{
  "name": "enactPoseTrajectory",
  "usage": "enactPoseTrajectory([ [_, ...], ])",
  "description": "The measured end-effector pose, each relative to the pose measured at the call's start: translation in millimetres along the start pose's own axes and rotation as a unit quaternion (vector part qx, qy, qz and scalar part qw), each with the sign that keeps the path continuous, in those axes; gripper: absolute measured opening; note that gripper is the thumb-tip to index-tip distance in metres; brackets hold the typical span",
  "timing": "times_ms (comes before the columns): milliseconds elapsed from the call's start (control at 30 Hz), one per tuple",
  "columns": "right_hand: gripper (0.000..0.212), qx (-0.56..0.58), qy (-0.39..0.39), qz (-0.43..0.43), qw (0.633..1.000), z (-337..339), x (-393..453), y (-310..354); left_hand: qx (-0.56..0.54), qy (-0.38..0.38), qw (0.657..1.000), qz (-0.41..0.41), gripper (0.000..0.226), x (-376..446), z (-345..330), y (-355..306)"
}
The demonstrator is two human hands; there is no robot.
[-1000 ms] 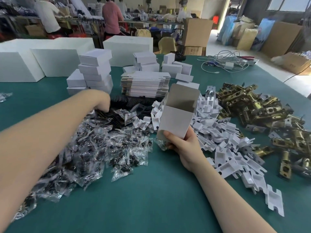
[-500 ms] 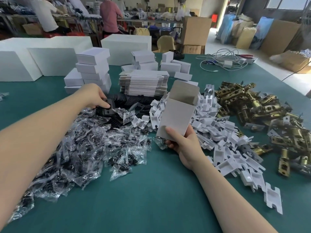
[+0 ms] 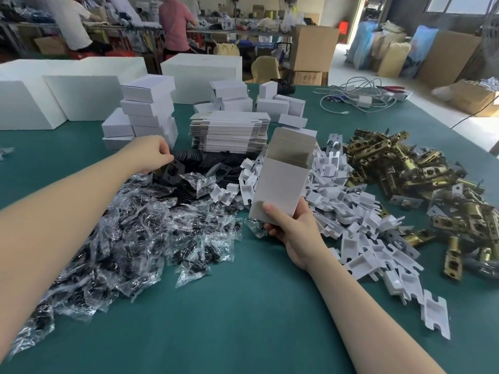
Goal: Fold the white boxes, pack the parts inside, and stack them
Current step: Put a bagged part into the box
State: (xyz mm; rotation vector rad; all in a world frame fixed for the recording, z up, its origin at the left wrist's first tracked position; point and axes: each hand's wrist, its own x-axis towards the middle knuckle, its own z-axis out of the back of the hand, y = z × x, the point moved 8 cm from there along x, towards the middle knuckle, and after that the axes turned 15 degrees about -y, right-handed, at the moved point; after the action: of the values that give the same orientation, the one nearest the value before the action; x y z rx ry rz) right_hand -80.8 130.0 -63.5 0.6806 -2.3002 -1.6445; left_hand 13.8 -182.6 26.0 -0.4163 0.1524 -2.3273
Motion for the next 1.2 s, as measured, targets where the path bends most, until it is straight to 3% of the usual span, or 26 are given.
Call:
enactPoseTrajectory([
  [233,0.033,0.0,0.001,0.0,1.0,0,2,-1,-0.078,0.037,0.995,0.056,0.032,-5,-13,11],
  [433,0.035,-0.003,0.002,0.003,1.0,-1,1,1,-0.235,0.121,0.954,0.144,0.041,-8,-22,11],
  [667,0.036,0.0,0.002,0.001,1.0,-1,0,1,-0.319,-0.088,0.932,0.145,0.016,4,9,13],
  [767,0.034,0.0,0.001,0.002,1.0,-1,1,0,-0.366,-0.123,0.91,0.154,0.016,3,14,8],
  [900,0.034,0.005,0.003,0.0,1.0,-1,1,0,-0.505,-0.03,0.836,0.213,0.03,-4,-2,-6],
  [1033,0.032,0.004,0.008,0.002,1.0,-2,0,0,-0.571,0.077,0.765,0.287,0.022,-17,-21,-17],
  [1200,0.032,0.005,0.012,0.002,1.0,-2,1,0,-0.582,0.157,0.754,0.259,0.009,-24,-28,-35],
])
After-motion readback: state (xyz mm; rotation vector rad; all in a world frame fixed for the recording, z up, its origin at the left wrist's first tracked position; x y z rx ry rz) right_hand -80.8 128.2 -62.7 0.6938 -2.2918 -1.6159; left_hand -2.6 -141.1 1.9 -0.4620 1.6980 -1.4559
